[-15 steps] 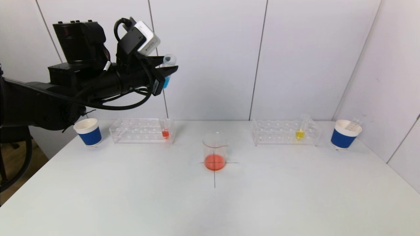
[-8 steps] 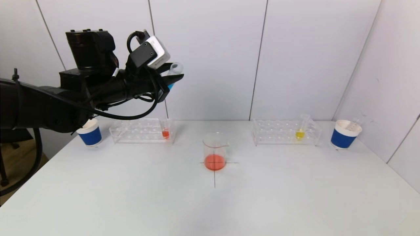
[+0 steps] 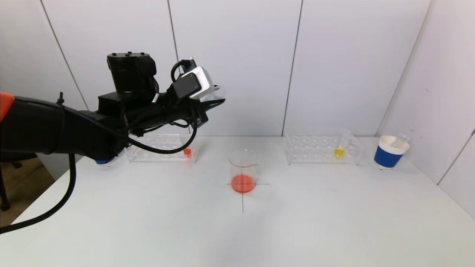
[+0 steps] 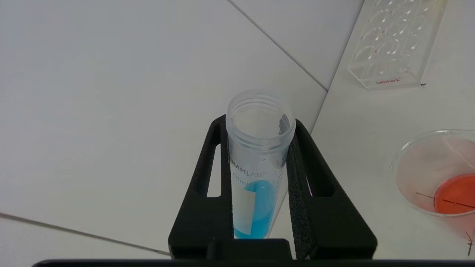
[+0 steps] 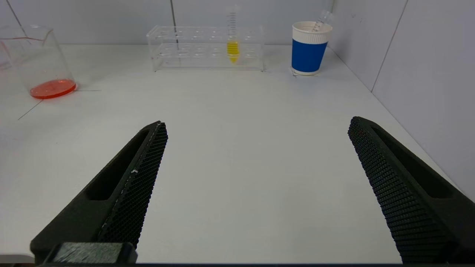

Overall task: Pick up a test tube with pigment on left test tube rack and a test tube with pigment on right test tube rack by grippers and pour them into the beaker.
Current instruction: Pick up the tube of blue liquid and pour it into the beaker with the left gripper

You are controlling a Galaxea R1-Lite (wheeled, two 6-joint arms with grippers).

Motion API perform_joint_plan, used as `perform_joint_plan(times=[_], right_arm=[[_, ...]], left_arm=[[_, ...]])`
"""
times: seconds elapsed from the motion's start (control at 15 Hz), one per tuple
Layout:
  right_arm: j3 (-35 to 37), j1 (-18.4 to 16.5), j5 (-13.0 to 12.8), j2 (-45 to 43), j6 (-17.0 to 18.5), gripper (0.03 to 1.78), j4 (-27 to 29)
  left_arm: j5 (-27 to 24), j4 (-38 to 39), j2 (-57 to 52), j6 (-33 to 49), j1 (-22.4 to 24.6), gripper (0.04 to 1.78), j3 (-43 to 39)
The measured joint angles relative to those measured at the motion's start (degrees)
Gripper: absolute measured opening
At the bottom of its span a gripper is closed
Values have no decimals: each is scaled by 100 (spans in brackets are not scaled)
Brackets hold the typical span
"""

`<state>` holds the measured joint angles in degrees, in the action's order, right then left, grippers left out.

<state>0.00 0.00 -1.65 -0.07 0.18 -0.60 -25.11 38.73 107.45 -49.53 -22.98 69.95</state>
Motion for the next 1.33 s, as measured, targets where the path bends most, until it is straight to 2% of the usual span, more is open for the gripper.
perform_joint_plan(times=[0.6, 0.8, 1.33], right_arm=[[0, 0, 0, 0, 0, 177, 0], [0, 0, -2, 0, -2, 177, 0], [0, 0, -2, 0, -2, 177, 0]], left_arm=[[-195, 1780, 595, -667, -295, 44, -631], [-357, 1882, 719, -973, -325, 44, -833], [-372, 2208, 881, -1337, -362, 44, -1078]])
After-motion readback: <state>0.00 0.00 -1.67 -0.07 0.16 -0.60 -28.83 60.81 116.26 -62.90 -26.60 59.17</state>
